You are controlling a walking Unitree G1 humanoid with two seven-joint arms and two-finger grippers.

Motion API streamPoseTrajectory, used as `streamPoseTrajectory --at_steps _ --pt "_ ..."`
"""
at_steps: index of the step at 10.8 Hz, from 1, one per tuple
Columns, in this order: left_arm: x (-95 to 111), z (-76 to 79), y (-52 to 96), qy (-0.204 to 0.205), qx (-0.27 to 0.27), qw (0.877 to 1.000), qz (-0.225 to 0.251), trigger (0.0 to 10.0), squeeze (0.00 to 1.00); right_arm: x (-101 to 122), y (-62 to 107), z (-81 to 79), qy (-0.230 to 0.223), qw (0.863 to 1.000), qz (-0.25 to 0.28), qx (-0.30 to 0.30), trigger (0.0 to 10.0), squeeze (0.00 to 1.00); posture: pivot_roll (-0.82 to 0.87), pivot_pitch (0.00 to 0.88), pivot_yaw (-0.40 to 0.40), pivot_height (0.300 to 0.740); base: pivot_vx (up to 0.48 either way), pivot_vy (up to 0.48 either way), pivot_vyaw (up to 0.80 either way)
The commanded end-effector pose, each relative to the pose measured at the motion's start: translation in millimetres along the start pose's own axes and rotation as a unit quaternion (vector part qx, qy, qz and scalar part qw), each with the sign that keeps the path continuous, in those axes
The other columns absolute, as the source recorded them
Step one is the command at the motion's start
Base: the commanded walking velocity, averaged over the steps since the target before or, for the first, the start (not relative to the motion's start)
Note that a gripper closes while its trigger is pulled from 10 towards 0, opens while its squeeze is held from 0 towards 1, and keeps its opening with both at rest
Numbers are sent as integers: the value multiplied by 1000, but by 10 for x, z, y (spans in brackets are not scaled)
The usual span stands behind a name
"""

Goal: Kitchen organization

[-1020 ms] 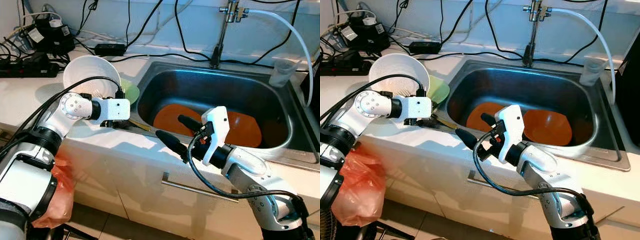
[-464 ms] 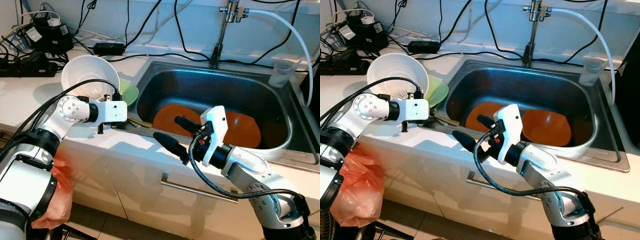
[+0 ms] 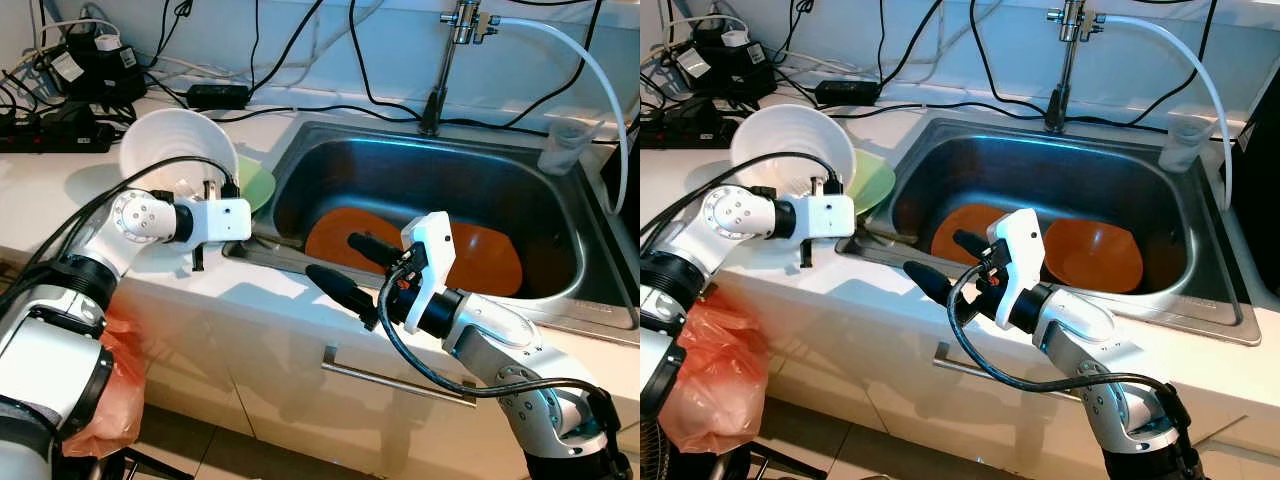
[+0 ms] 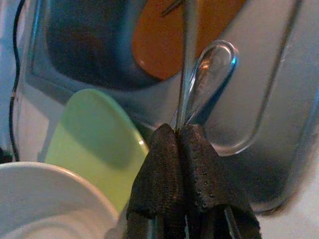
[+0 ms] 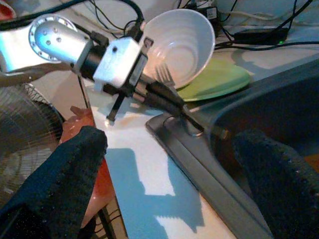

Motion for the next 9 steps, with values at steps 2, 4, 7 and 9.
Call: streamPoseTrajectory --at_steps 2,4,7,9 --pt "-52 -24 35 13 2 1000 -11 0 0 45 -2 5 7 1000 5 2 10000 0 35 0 28 740 0 0 0" --pt "20 -116 65 25 26 999 8 0 0 44 3 10 8 1000 4 1 10000 0 35 0 28 740 0 0 0" --pt "124 -290 143 35 81 995 38 0 0 42 -1 12 8 1000 4 -1 10000 0 34 0 28 740 0 0 0" --pt "245 -474 239 30 141 988 61 0 0 43 -5 23 9 1000 5 -4 10000 0 35 0 27 740 0 0 0"
Point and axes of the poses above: a point about 5 cm out from each wrist's last joint towards the gripper, its own y axis pointing back from the gripper into the wrist, its own x axis along the axis of the wrist's last joint, z = x × y, the point moved 2 cm from there along -y, pointing out of the wrist towards the gripper, and after that the axes turned 15 degrees about y, right-handed, at the moved point
